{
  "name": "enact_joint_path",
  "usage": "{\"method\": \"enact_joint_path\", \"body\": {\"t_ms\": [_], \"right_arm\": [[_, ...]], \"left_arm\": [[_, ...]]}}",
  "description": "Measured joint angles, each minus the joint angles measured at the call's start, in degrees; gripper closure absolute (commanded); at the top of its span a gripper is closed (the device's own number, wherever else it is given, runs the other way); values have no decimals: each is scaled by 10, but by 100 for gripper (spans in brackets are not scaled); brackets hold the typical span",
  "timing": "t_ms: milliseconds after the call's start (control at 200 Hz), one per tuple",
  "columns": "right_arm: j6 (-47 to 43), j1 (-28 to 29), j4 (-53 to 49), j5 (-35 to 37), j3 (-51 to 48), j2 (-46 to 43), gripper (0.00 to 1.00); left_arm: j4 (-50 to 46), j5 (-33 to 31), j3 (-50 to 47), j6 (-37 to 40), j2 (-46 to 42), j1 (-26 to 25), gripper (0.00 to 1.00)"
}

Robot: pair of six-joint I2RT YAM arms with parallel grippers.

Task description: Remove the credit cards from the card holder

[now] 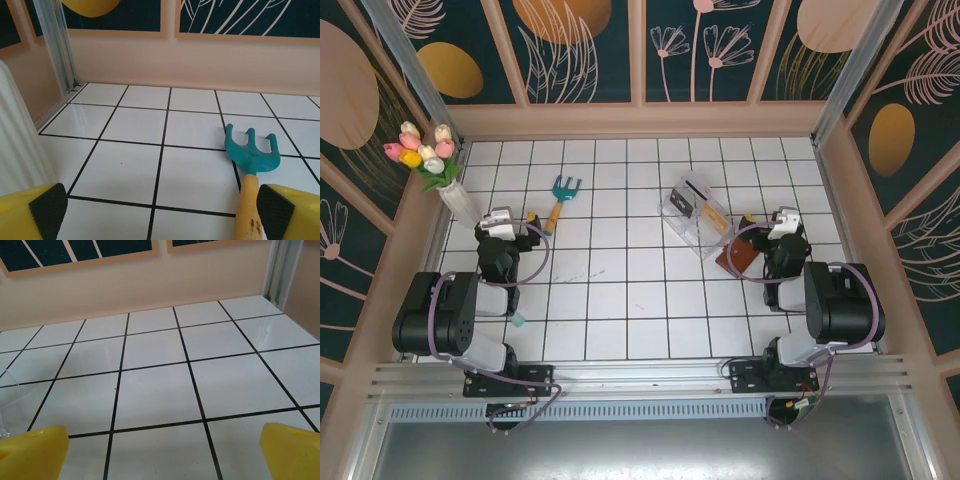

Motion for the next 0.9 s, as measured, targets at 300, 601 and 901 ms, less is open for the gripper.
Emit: {"method": "enact_joint_path", "body": {"t_ms": [300,601,901], "right_arm": [[0,0,0,0,0,0,1],[0,0,0,0,0,0,1],[3,0,-15,6,0,-17,1]], "left_arm": [[0,0,0,0,0,0,1],[0,0,0,0,0,0,1],[-16,-2,0,-2,-15,0,1]]}}
